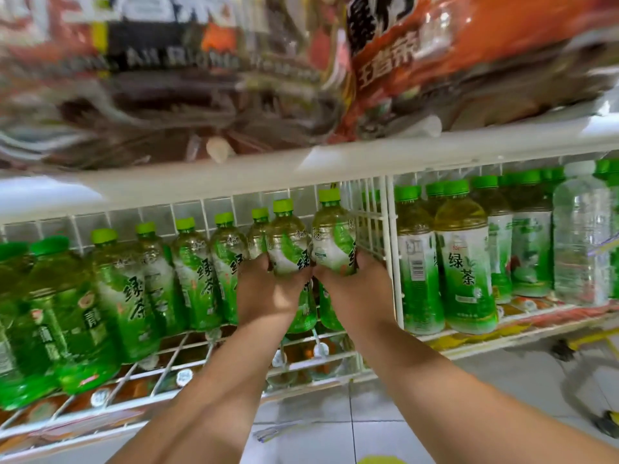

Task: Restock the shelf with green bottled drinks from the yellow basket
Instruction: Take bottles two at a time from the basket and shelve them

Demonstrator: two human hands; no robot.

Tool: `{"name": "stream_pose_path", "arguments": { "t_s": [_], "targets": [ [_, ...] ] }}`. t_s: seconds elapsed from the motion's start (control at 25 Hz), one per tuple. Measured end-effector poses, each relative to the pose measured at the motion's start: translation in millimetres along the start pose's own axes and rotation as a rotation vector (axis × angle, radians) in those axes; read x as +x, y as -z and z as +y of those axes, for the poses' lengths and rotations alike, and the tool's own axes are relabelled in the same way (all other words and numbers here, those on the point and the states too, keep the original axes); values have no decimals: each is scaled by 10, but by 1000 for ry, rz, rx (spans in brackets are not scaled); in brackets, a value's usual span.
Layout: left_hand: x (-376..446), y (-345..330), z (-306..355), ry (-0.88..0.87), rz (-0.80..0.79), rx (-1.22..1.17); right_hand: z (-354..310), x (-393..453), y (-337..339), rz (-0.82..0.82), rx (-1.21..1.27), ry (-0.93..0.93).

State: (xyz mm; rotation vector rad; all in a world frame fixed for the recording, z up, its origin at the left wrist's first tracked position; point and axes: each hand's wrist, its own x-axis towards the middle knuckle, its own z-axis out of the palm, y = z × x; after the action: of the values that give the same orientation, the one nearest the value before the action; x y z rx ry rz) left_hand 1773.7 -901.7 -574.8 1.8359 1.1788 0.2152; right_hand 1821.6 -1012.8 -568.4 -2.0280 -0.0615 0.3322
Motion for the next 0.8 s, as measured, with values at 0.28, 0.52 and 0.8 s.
{"name": "stream_pose_path", "arguments": {
  "t_s": [0.28, 0.52, 0.8],
  "targets": [
    [148, -213, -163, -30, 84, 41, 144, 118, -203, 65, -95, -13],
    [238, -312, -220, -66, 53, 12, 215, 214, -262, 72, -100, -18],
    [369, -414, -285, -126, 51, -34, 286, 272, -386, 66, -94, -18]
  ]
}}
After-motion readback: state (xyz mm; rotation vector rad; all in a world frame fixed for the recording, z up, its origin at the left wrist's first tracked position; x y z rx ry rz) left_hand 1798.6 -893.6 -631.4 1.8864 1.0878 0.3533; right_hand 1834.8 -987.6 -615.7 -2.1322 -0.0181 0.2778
